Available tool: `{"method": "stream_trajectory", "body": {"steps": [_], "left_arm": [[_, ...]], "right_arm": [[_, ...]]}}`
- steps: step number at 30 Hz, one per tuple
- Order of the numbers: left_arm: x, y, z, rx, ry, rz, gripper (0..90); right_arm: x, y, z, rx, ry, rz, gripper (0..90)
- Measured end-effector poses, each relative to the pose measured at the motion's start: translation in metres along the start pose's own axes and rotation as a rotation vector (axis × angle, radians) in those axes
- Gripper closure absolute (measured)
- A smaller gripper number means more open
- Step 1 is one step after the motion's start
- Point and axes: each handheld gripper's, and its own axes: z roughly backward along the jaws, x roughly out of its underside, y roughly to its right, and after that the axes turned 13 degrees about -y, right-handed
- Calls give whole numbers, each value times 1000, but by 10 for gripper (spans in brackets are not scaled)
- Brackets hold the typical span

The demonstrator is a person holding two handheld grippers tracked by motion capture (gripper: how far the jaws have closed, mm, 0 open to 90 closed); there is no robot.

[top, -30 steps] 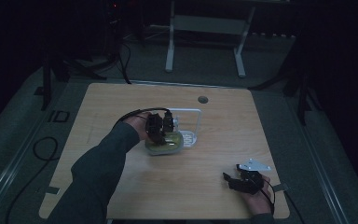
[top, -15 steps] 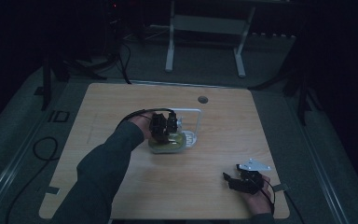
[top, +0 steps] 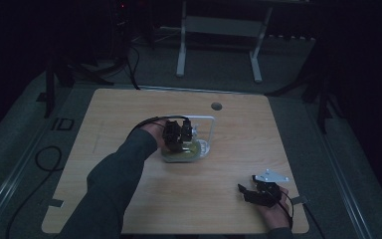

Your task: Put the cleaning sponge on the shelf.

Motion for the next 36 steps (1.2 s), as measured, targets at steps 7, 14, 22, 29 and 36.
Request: {"method": "stream_trajectory", "body": {"steps": [7,14,22,29,36], "left_arm": [[-4,-3,0,-11,-7,-8,718],[-11,-3,3,-20,-23,-12,718],[-14,-4,4,-29,-25,-29,719],[-14,-6,2,-39,-29,-34,719],[-15,-8,1,-51,-26,-39,718]], "right_arm": [[0,0,0,0,0,0,298],[0,0,0,0,0,1,298],[0,0,0,0,0,0,298],[0,0,0,0,0,1,298],[0,0,0,0,0,1,298]]}}
